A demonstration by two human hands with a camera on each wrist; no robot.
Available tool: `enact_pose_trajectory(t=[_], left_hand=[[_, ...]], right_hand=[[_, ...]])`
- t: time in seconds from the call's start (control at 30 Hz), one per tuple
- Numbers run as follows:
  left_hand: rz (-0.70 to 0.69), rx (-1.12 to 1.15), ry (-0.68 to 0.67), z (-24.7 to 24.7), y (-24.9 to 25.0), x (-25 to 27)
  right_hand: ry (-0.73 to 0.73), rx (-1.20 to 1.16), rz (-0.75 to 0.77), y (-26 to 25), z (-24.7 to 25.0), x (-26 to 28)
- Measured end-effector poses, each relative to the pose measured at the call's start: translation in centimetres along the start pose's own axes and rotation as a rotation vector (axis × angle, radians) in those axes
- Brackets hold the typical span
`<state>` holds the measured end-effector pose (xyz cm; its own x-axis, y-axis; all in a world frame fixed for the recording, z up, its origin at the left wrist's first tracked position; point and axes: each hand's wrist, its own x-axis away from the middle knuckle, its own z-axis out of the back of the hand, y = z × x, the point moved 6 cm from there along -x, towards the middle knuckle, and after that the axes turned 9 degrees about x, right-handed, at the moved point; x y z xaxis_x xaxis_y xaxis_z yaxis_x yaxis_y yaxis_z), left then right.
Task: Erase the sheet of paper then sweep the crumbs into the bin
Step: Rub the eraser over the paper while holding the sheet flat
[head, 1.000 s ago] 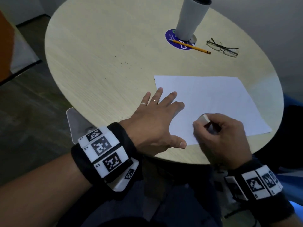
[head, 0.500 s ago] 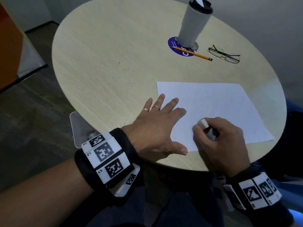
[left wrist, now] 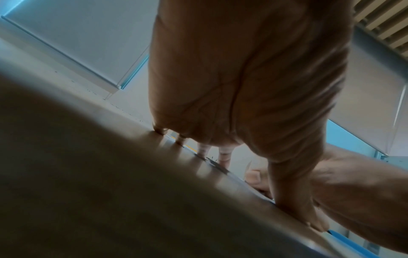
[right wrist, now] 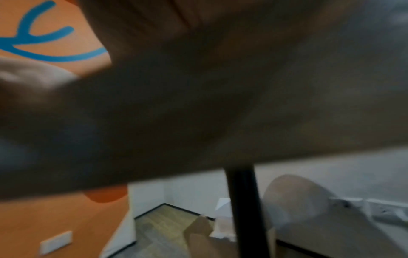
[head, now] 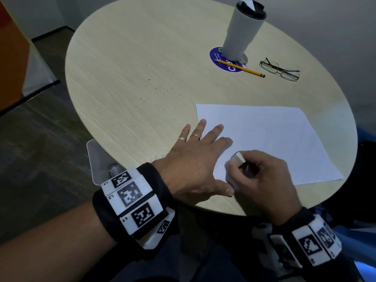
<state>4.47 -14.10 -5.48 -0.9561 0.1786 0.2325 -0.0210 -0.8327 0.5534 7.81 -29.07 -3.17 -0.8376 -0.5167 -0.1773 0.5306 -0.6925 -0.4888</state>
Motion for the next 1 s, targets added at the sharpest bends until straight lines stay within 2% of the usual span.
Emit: enact_pose_trajectory(t=[0.13,0.3,0.47,0.53,0.67,0.87,1.0], left_hand=[[-0.004,-0.004,0.003,0.1,0.1,0.1],[-0.01,0.004,0.024,0.0,-0.1,0.0],[-0.01,-0.012,0.018,-0.1,0.1,0.0],[-0.009,-0.016,0.017,-0.1,0.1,0.0],[0.002,-0.027,0.002,-0.2,0.0,0.0],[-0.028,-0.012,0.015,-0.4,-0.2,0.1],[-0.032,0.006,-0.009,-0.4,-0.5,0.2]], right_hand=[[0.136,0.094,-0.087,3.2,2.0,-1.1],[0.046,0.085,0.047,-1.1,-0.6,-0.2],[0.141,0.104,-0.07,3.1,1.6,-1.6],[0.136,0.131,-0.041,2.4,1.6,-1.4],[0.045,0.043,0.011,0.4,0.0,-0.7],[0.104,0.116,-0.085,3.6,2.1,-1.1],[0.146,-0.06,-0.229,5.3,3.1,0.3]])
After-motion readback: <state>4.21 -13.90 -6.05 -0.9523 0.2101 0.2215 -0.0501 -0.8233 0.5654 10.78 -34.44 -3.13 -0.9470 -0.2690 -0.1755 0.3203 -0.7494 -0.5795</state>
